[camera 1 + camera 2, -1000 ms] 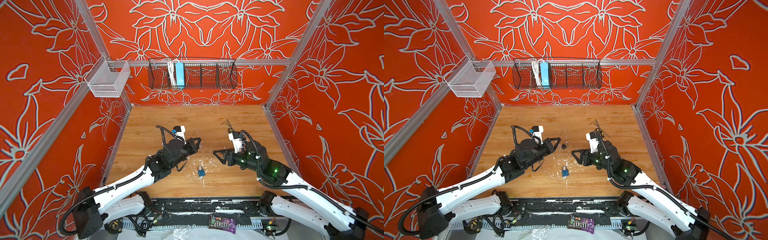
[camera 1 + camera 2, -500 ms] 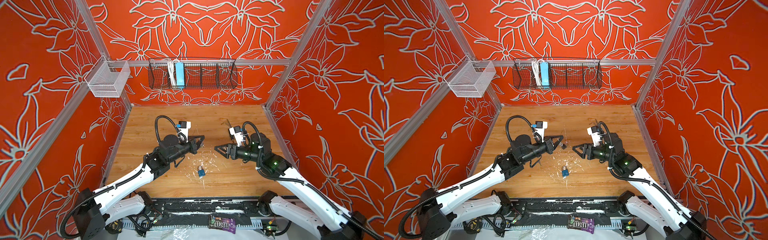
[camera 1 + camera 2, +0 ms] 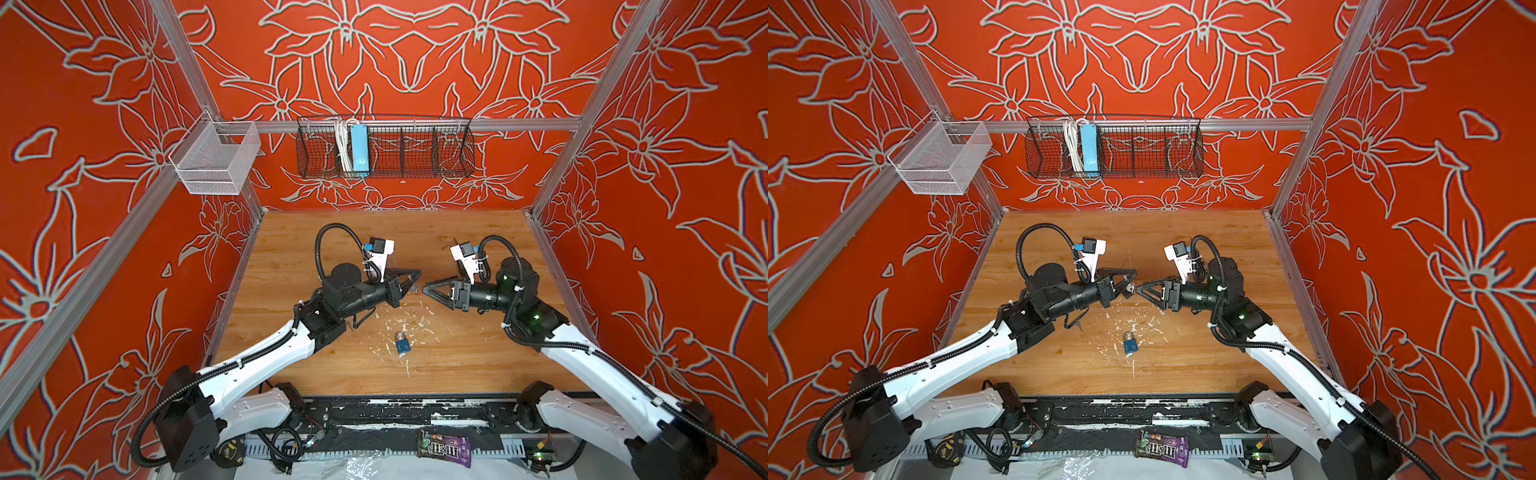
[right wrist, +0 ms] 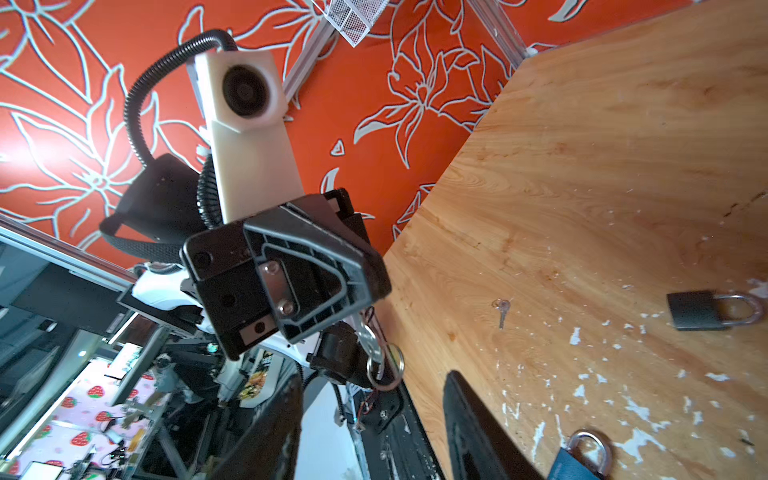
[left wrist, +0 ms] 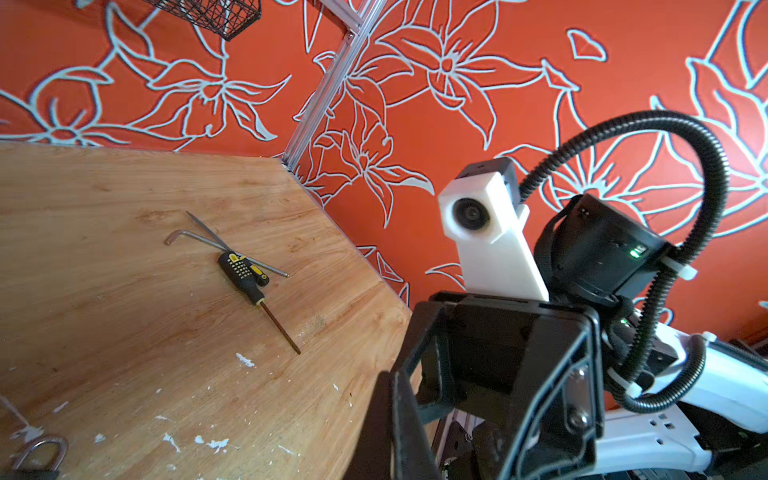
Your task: Unlock with the key
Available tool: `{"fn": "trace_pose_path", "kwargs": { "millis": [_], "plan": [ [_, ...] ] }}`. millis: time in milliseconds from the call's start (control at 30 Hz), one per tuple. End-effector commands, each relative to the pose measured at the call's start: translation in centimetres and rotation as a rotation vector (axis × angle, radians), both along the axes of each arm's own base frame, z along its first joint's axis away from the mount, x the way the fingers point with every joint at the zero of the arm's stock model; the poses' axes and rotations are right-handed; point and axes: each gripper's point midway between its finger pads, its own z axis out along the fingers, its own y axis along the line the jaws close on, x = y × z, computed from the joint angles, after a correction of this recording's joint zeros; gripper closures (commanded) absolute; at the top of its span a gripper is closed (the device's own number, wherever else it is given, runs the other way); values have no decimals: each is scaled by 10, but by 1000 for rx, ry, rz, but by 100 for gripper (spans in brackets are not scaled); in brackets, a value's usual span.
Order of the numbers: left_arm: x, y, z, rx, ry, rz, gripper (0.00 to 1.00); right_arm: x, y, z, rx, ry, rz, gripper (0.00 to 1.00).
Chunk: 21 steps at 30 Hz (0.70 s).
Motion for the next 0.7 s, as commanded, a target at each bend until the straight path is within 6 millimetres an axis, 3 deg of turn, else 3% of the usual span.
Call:
{"fn": "trace_pose_path", "kwargs": {
  "millis": [0,200,467,667],
  "plan": [
    [-2,-5,30,-58,-77,-41,100,-4,3,13,44,-61,57,51],
    [0,-11,35,-70,-79,-64,100,-6,6,13,50,-76,89,52],
    [-1,-12,40,-95,-82,-72,100,-7,8,20,64,-101,105,62],
    [0,-13,40,-108,-74,-73,100,-8,4,27,77,-133,85,64]
  ]
}}
